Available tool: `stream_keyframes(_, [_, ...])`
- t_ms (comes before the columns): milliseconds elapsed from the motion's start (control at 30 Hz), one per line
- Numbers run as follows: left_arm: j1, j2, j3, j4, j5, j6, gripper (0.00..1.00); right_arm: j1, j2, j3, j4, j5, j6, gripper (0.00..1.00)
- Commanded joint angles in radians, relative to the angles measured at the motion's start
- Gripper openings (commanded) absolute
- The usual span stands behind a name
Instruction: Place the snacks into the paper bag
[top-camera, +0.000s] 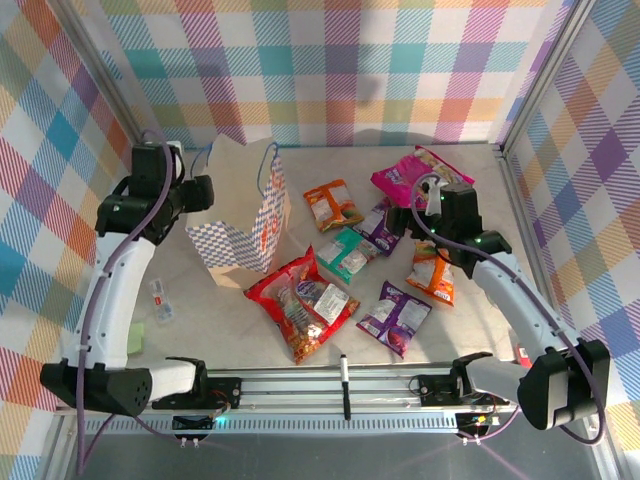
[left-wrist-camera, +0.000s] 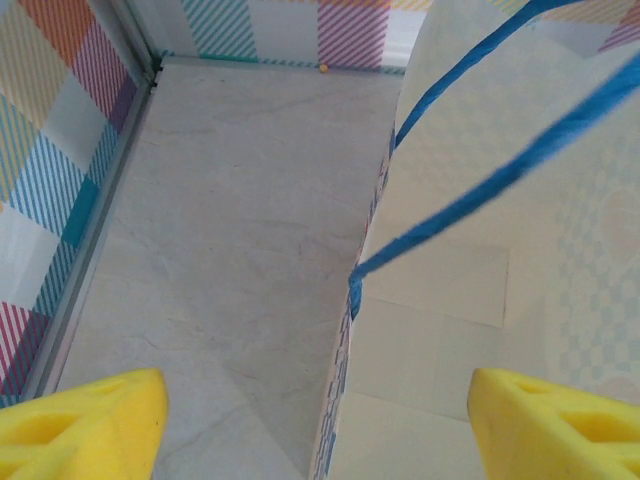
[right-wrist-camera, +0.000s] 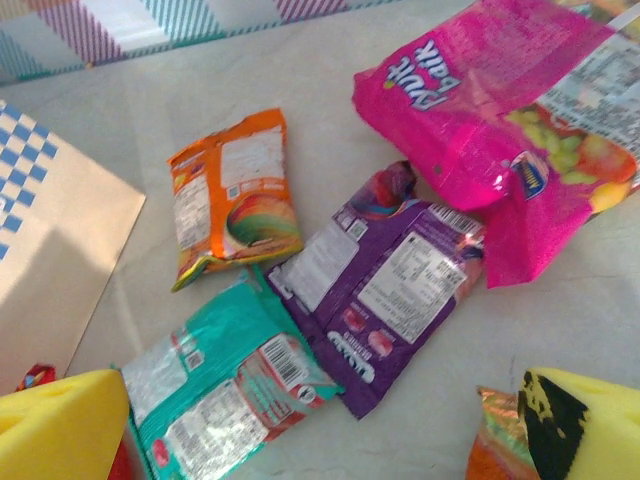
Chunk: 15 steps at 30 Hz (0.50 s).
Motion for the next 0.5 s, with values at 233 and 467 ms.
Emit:
stream_keyframes(233, [0.008, -0.156, -0.034, -0.106, 0.089, -0.068, 0.79, 0.062, -0.020, 0.023, -0.112, -0.071, 0.039, 0.99])
stream_keyframes(467, [0.004, -0.249, -0.103, -0.199, 0.137, -0.133, 0.77, 0.131, 0.005, 0.039, -0.111, -0.088, 0.034, 0.98])
